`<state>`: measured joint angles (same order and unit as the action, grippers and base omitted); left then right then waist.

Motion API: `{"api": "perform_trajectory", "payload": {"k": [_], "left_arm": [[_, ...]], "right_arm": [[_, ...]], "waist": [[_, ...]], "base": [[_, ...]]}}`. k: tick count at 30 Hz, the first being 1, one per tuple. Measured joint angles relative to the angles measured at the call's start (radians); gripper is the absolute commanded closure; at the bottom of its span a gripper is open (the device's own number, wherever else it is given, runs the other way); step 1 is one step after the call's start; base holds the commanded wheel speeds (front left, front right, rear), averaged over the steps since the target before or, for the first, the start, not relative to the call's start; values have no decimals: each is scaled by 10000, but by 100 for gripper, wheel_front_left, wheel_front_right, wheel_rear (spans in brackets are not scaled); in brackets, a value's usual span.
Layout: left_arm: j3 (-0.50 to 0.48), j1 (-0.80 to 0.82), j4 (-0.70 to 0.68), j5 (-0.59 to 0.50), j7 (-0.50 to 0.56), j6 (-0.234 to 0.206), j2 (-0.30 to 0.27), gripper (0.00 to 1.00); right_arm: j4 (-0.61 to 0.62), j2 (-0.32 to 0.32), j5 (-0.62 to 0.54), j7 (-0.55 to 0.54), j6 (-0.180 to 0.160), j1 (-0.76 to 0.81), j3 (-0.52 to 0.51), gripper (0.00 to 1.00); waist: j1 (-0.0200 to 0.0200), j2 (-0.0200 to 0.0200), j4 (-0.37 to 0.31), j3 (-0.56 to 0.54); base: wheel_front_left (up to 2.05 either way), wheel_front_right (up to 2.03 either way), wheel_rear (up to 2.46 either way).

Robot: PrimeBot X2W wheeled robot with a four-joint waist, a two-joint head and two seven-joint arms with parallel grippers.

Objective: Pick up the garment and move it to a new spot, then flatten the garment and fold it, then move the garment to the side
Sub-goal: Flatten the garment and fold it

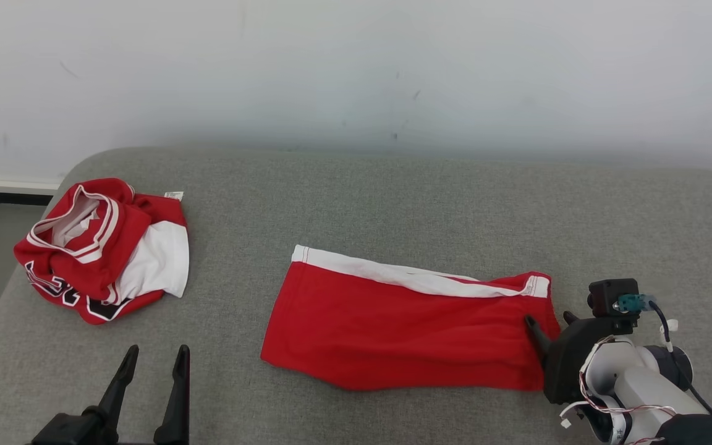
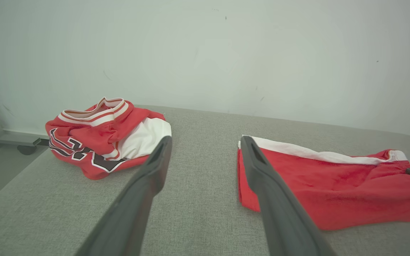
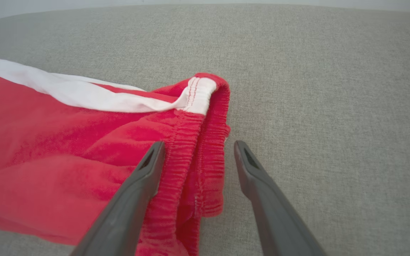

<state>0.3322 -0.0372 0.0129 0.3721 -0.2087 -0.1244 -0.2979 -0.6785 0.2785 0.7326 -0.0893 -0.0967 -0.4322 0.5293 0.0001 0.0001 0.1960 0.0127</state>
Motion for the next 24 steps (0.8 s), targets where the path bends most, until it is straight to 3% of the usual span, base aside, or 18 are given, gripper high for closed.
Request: {"api": "perform_trajectory", "payload": {"k": [7, 20, 21, 22, 23, 24], "left_arm": [[-23, 2, -31, -4, 58, 0, 2, 0], [0, 42, -4, -4, 117, 0, 109, 0], [0, 42, -2, -4, 117, 0, 109, 0], [0, 42, 2, -4, 117, 0, 109, 0], [-10, 41, 13, -4, 117, 0, 111, 0], [-12, 41, 21, -4, 117, 0, 111, 0]], "right_arm": [[-677, -203, 73, -545, 15, -131, 134, 0], [-1511, -458, 479, -1340, 366, -517, 184, 0], [-1536, -454, 483, -1365, 370, -526, 178, 7], [-1563, -454, 491, -1406, 430, -538, 180, 54], [-1593, -454, 493, -1421, 493, -562, 194, 68], [-1609, -456, 512, -1455, 546, -589, 190, 100]], "waist": [[0, 0, 87, 183], [-1, 0, 237, 288], [-1, -1, 252, 299], [-1, -1, 269, 314], [-2, -1, 284, 328], [-1, -1, 295, 335]], "base": [[0, 0, 0], [0, 0, 0], [0, 0, 0], [0, 0, 0], [0, 0, 0], [0, 0, 0]]}}
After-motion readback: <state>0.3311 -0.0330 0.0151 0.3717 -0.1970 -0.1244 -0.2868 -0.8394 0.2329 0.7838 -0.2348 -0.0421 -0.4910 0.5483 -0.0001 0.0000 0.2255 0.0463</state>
